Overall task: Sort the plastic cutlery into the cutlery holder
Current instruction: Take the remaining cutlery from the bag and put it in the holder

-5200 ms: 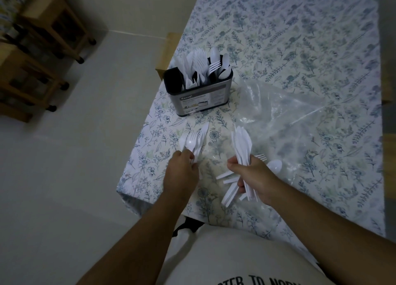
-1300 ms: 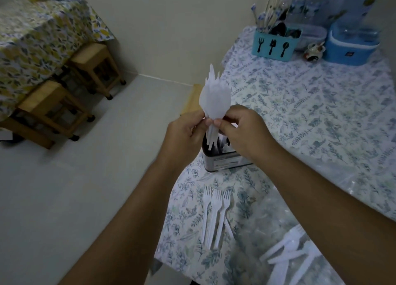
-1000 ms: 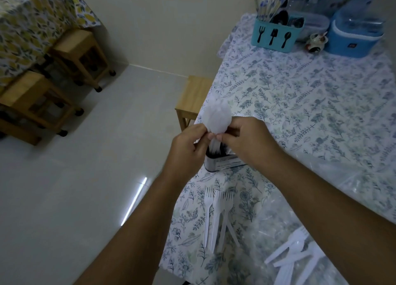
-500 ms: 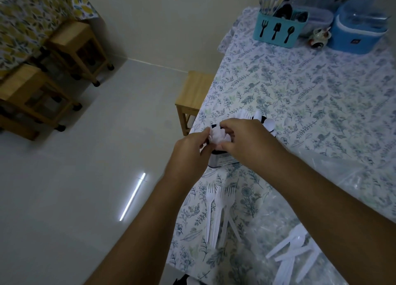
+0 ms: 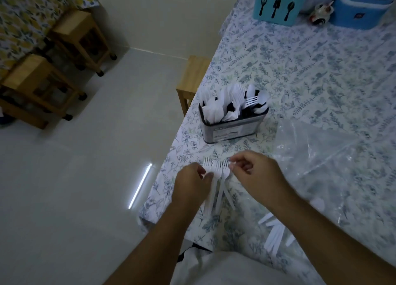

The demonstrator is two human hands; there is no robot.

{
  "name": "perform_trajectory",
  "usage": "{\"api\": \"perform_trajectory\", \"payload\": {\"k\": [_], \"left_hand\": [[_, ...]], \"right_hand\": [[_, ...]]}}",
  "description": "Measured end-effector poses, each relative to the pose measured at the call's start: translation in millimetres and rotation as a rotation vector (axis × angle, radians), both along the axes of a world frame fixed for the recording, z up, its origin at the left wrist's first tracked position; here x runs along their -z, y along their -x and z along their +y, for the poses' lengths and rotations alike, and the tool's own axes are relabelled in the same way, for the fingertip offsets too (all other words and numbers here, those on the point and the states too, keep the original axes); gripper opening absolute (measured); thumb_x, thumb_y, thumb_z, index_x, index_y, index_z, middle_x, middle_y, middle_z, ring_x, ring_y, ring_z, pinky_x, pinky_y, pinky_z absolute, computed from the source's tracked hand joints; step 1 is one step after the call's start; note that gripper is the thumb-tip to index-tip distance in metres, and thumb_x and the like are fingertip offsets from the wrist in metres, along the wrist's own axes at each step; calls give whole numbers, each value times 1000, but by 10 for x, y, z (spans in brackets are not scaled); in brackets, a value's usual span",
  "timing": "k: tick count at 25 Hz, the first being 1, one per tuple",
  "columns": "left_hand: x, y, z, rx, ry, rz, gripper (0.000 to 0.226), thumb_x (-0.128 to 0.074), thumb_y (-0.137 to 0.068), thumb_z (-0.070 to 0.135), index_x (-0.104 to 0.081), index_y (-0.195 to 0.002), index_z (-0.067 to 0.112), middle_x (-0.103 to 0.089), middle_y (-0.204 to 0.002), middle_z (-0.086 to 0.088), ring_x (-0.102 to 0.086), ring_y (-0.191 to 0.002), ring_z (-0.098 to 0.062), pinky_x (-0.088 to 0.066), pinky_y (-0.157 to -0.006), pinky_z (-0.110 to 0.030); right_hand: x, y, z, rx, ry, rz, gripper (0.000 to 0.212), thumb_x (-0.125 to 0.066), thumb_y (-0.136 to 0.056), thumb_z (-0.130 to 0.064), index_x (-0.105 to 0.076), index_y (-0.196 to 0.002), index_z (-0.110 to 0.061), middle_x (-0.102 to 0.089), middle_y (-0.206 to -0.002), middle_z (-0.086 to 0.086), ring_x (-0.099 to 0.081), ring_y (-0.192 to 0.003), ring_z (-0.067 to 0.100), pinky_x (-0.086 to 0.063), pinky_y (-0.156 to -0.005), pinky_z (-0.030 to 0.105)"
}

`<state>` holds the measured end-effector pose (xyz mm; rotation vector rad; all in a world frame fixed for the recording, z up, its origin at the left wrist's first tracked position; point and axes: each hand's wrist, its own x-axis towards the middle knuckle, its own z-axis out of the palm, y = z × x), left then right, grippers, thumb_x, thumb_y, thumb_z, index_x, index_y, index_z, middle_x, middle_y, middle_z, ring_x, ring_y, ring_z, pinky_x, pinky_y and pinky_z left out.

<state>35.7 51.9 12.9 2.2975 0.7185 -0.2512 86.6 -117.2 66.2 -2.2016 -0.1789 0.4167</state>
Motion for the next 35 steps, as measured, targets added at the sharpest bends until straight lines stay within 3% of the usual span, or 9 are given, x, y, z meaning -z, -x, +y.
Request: {"api": "perform_trajectory", "payload": {"k": [3, 7, 12, 15, 20, 23, 27, 31, 35], "left_hand": [[244, 146, -195, 15, -33, 116, 22, -68, -90, 39, -65, -94, 18, -66, -83, 3, -63, -71, -13, -51, -59, -25], [345, 150, -325, 20, -32, 83, 31, -65, -91, 35, -62, -70, 12, -60, -61, 2, -51, -48, -11, -43, -46, -26], [336, 149, -283, -69, 143, 130, 34, -69, -87, 22, -66, -58, 4, -56, -48, -10, -47, -37, -13, -41, -40, -22], [290, 191, -253, -131, 204, 122, 35, -71, -85, 22, -63, -56, 6, -52, -46, -3, -43, -36, -10, -36, -39, -16], [141, 266, -240, -239, 730, 132, 25, -75, -88, 14, -70, -90, -10, -53, -51, -1, -44, -42, -11, -39, -44, -21], [42, 291, -223, -95, 946, 182, 20, -71, -93, 18, -70, -84, 0, -42, -57, -3, -35, -49, -13, -33, -47, -23], [-24, 277, -190, 190, 610, 148, 29, -62, -99, 25, -69, -84, 1, -48, -60, -2, -40, -45, -5, -41, -47, -20], [-28, 217, -236, 399, 326, 113, 34, -53, -102, 22, -62, -70, 14, -48, -55, 4, -40, -45, -5, -34, -50, -23], [37, 207, -173, 235, 143, 68, 19, -60, -98, 30, -70, -91, 15, -62, -71, 5, -55, -53, -5, -41, -50, -20]], "right_hand": [[315, 233, -161, -22, 42, 135, 10, -71, -91, -20, -73, -92, -30, -70, -82, -14, -63, -71, -4, -48, -65, 8], [439, 379, -293, -7, 42, 238, 11, -70, -92, -19, -74, -92, -29, -72, -86, -9, -66, -76, 2, -49, -65, 8], [506, 409, -327, 48, 8, 369, 14, -69, -90, -21, -73, -88, -35, -73, -90, -5, -70, -85, 13, -62, -81, 35], [524, 392, -308, 113, -54, 448, 13, -69, -91, -21, -75, -97, -30, -73, -90, -3, -72, -84, 16, -63, -83, 39], [442, 341, -190, 219, -340, 627, 20, -69, -95, -16, -72, -115, -14, -73, -95, 7, -68, -80, 16, -61, -71, 28], [466, 315, -145, 268, -539, 790, 14, -68, -95, -11, -73, -107, -9, -73, -96, 12, -67, -81, 17, -59, -68, 27], [545, 310, -156, 253, -574, 915, 16, -67, -94, -5, -72, -99, 10, -67, -84, 12, -62, -73, 14, -58, -64, 23], [602, 363, -139, 241, -550, 826, 11, -70, -93, -10, -78, -95, -3, -69, -76, 5, -61, -69, 13, -54, -65, 27], [547, 330, -177, 209, -327, 591, 14, -72, -92, -26, -80, -90, -13, -79, -89, 3, -66, -75, 10, -50, -69, 26]]}}
